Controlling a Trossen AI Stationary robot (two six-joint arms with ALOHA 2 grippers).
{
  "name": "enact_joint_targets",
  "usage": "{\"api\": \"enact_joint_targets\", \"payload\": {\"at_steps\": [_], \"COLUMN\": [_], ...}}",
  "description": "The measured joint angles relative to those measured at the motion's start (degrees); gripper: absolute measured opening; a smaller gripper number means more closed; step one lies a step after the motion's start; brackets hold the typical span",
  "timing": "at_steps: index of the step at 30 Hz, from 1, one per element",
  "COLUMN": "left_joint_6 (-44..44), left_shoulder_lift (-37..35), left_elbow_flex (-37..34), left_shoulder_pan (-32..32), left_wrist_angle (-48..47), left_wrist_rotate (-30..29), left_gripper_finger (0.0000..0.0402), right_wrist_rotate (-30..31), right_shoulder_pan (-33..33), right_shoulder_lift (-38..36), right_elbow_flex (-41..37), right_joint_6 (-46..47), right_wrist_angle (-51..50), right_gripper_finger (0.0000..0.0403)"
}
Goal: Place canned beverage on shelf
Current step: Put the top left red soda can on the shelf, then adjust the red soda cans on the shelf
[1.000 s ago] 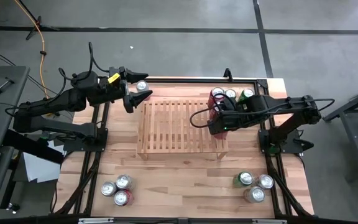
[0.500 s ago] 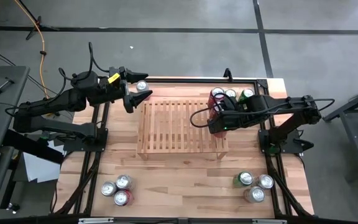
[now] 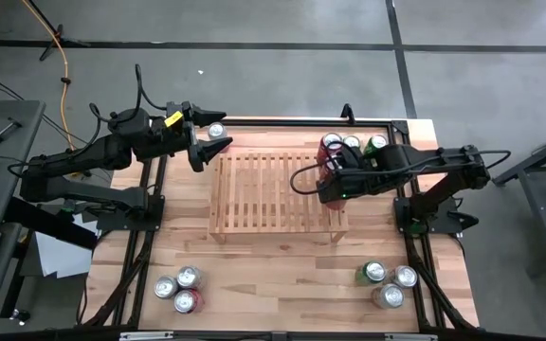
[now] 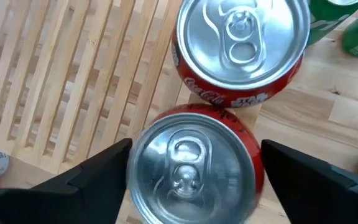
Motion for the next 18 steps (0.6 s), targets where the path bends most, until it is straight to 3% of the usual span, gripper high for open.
{"api": "enact_joint_targets", "payload": {"at_steps": [7, 18], "left_joint_6": [-0.2, -0.2], "left_shoulder_lift": [0.0, 0.0], "left_elbow_flex": [0.0, 0.0], "left_shoulder_pan": [0.0, 0.0], "left_wrist_angle": [0.0, 0.0], "left_wrist_rotate": [0.0, 0.0], "left_gripper_finger": [0.0394, 0.0394], "right_wrist_rotate": [-0.1, -0.7], "right_shoulder_pan": [0.0, 0.0], "right_shoulder_lift": [-0.1, -0.7], "right_elbow_flex": [0.0, 0.0], "right_joint_6": [0.0, 0.0], "right_wrist_angle": [-0.1, 0.0], "right_gripper_finger": [0.0385, 0.0389]}}
